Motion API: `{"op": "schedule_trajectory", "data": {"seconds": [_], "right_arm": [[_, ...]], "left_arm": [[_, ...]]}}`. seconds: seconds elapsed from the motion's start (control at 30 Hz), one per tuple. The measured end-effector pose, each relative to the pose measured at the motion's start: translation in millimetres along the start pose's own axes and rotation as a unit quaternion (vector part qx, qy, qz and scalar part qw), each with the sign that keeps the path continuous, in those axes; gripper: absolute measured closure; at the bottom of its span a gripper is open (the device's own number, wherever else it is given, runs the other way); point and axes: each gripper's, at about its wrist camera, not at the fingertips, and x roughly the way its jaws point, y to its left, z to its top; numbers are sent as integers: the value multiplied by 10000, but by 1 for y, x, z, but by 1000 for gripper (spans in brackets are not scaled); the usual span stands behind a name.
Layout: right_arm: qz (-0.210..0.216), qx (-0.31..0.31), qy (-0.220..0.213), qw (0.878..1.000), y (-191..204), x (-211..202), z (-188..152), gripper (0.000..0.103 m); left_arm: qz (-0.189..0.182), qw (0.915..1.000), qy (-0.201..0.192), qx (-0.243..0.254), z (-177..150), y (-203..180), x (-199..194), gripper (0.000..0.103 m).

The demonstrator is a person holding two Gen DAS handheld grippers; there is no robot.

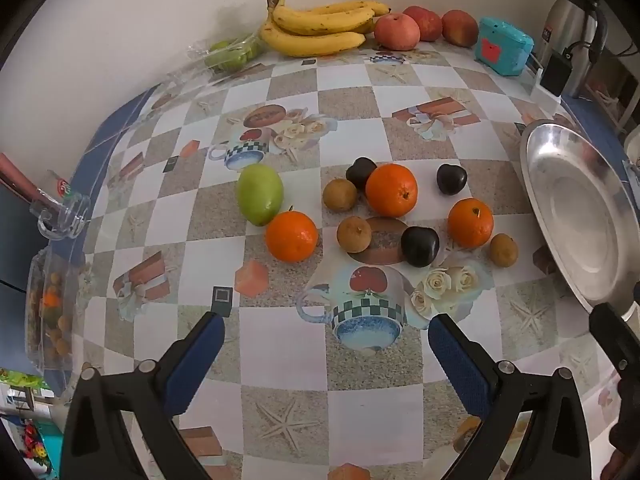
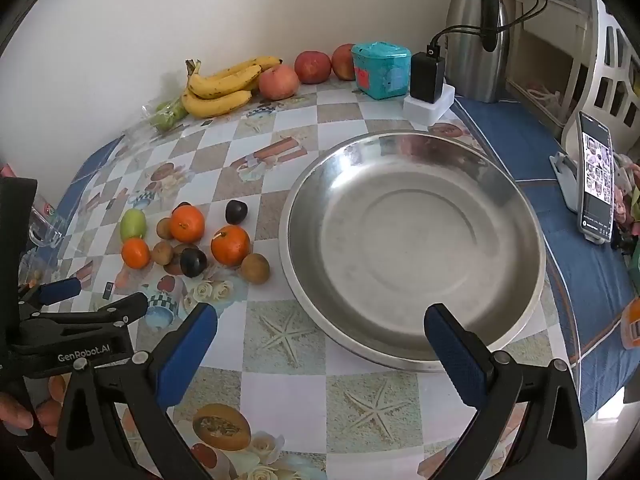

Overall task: Organize fruits
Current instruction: 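Move both grippers toward the fruit cluster beside the steel bowl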

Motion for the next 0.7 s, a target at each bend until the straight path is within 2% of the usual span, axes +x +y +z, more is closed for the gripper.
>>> {"op": "schedule_trajectory", "data": {"seconds": [0.2,0.57,0.7], "right_arm": [[-53,20,56,10000,-1,4,0,0],[-269,-11,26,9996,3,3,0,0],[-381,17,-26,9993,2,1,1,0]], "left_arm": [[-171,9998,48,-99,0,4,3,0],[-324,9994,-57,-138,1,10,-4,0],[-486,9984,-130,-260,2,14,-7,0]]}}
